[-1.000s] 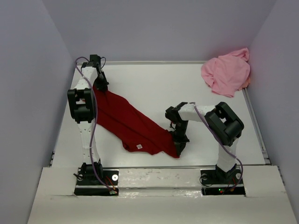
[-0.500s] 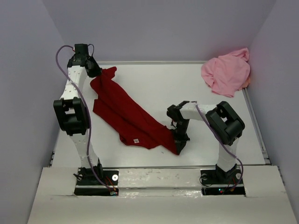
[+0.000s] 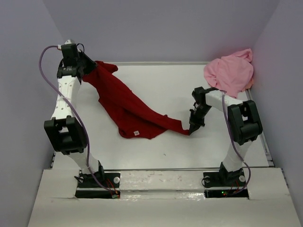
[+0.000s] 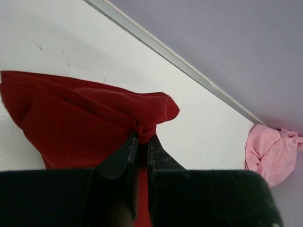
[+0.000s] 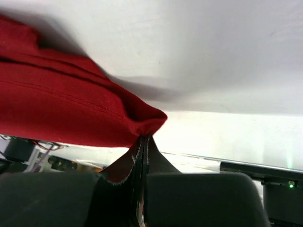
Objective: Fold and stack the t-shirts
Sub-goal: Flatten out the tshirt
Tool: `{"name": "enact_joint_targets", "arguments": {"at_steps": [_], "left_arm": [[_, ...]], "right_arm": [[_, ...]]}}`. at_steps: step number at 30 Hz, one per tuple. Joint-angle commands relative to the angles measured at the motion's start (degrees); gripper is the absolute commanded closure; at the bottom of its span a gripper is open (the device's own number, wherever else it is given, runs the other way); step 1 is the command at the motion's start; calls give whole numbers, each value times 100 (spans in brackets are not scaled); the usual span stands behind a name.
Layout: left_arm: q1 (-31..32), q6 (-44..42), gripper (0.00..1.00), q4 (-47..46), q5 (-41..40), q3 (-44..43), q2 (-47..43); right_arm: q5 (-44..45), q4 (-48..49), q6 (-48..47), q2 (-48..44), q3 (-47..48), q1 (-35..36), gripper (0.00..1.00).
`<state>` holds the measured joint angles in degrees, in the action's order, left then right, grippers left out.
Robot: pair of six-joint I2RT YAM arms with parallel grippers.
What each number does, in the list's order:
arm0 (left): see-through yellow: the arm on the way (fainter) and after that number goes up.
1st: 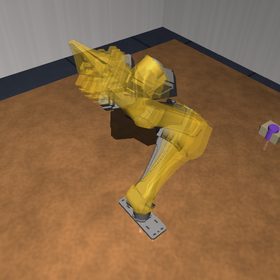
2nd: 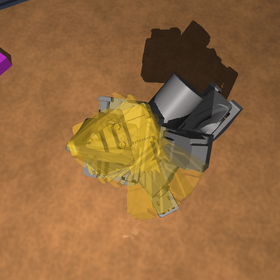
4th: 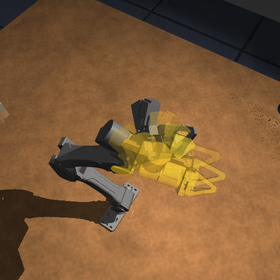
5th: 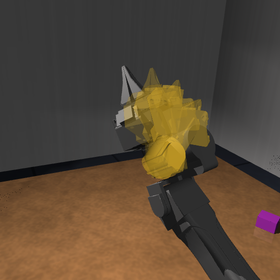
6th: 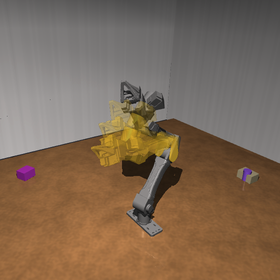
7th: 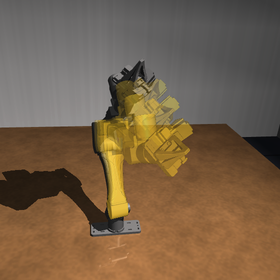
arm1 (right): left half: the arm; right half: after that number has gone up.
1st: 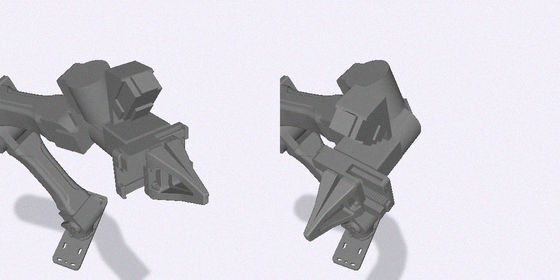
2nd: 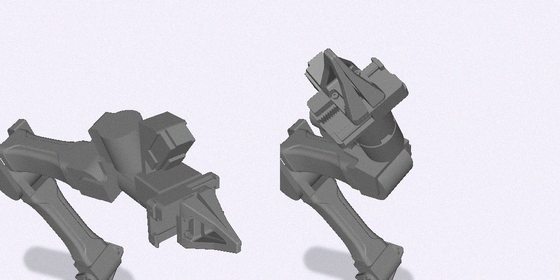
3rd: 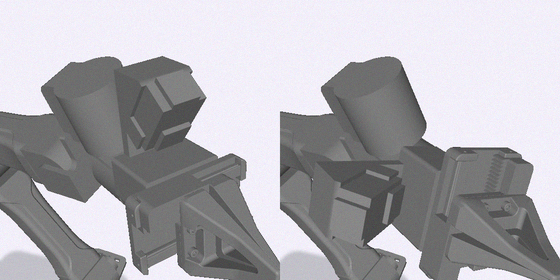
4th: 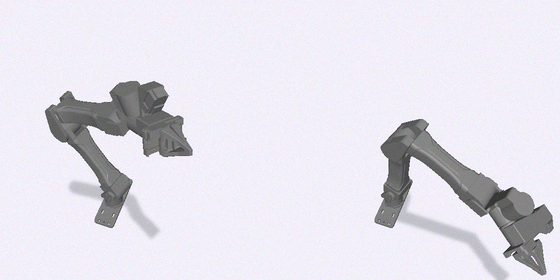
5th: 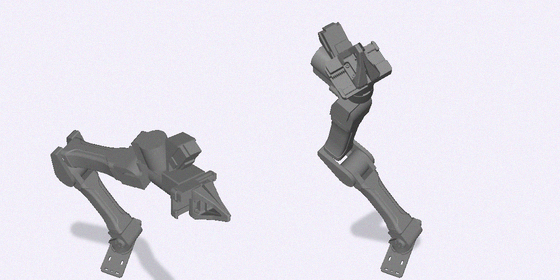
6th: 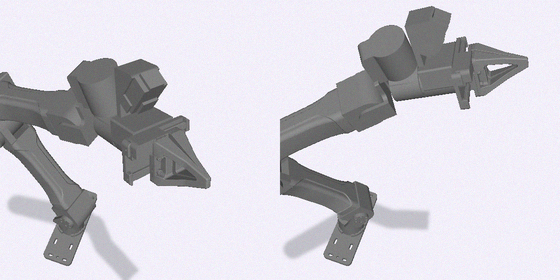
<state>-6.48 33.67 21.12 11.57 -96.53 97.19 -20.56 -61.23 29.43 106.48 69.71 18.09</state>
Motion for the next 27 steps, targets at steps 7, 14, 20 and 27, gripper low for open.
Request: {"name": "enact_joint_targets", "arguments": {"at_steps": [7,14,20,27], "left_arm": [[-239,271,95,609,-181,38,28],[-319,333,100,1200,-208,784,-252],[-310,237,100,1561,-217,1329,-885],[-284,403,100,1957,-129,2223,-1850]], "right_arm": [[192,-258,-157,224,1000,-463,100],[332,-363,-368,864,1878,-1087,100],[429,-688,-333,1867,4082,-1439,100],[377,-1513,-60,3377,7192,-1817,100]]}}
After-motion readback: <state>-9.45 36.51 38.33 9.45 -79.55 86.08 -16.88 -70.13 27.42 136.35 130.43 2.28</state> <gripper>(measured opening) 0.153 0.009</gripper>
